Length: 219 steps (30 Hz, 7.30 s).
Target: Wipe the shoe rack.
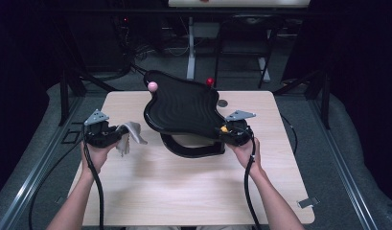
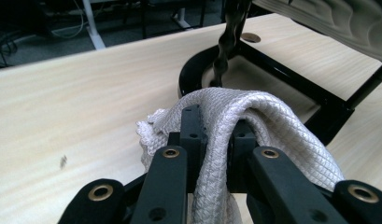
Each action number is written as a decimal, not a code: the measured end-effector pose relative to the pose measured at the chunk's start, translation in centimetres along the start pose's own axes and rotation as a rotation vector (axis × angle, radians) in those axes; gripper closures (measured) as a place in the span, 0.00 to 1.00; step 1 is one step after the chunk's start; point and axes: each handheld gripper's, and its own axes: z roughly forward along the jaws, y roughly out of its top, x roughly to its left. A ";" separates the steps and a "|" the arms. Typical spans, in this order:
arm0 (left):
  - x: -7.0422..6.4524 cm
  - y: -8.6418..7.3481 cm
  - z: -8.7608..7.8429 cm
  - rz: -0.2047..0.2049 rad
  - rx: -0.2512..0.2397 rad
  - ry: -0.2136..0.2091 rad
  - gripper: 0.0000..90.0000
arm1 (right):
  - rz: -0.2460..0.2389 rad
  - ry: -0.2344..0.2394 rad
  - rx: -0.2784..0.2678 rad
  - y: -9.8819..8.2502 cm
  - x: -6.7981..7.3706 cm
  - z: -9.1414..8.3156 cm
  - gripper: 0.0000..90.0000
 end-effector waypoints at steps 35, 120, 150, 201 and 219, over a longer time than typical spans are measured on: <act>0.0 -0.9 0.1 -0.001 0.045 0.026 0.90 | 0.054 0.132 0.103 0.4 -3.0 -0.7 0.66; -1.6 11.7 2.6 0.026 0.122 0.146 0.93 | 0.048 -0.024 0.035 -0.3 -2.7 -0.5 0.66; -5.2 9.8 2.2 0.036 0.114 0.014 0.92 | 0.037 -0.022 0.048 -0.2 -2.7 -0.6 0.66; 0.3 13.6 3.6 -0.028 0.148 0.177 0.92 | 0.029 -0.023 0.047 -0.2 -2.7 -0.5 0.66; 0.7 10.0 1.7 -0.037 0.153 0.173 0.92 | 0.028 -0.025 0.048 -0.2 -2.7 -0.5 0.66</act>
